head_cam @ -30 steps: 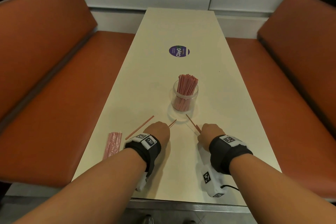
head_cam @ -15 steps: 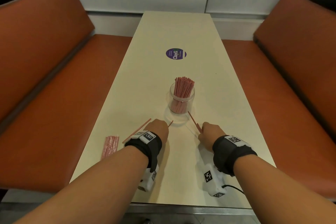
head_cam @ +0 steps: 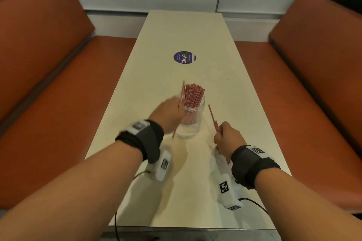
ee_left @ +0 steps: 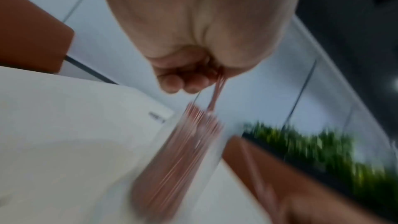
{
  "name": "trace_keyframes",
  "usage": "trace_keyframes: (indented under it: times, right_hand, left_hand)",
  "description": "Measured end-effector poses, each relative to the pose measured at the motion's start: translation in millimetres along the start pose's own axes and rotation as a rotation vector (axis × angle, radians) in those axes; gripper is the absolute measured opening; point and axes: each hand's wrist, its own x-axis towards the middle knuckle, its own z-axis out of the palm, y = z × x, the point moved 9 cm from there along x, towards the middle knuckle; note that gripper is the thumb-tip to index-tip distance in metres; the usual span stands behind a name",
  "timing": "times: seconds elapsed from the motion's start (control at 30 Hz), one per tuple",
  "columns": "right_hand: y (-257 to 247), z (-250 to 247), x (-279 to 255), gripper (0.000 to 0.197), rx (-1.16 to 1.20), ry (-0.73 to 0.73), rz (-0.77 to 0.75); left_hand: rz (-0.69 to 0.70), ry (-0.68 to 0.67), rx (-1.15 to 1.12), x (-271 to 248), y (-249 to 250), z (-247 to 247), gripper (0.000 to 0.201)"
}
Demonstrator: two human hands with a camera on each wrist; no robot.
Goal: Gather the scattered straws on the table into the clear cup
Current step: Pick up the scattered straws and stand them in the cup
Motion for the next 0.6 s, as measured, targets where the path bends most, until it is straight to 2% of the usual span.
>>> trace_keyframes:
  times: [0.1, 0.17, 0.3, 0.47, 0.53, 0.6]
  right_hand:
    - [-9, -12, 3, 0.015, 0.147, 0.059, -0.042]
    - [-15, -18, 3, 0.015, 0.202, 0.077, -0.083]
    - [-18, -25, 2, 0.015, 0.273, 0.083, -0.118]
    - [-16, -30, 3, 0.015, 0.333, 0.104, -0.120]
    - [-17, -31, 5, 0.016, 0.343, 0.107, -0.116]
    - [-19, -34, 7, 0.015, 0.360, 0.106, -0.112]
  left_hand:
    - [0.107, 0.257, -0.351, 33, 29, -55, 0.018]
    - [0.118, 0.314, -0.420, 55, 34, -62, 0.018]
    - [0.075, 0.191, -0.294, 75, 28, -26, 0.022]
    - [0.017, 0.035, -0.146, 70, 6, 14, 0.019]
    - [0.010, 0.059, -0.128, 69, 0, 8, 0.019]
    - [0.000, 0.195, -0.212, 67, -10, -10, 0.022]
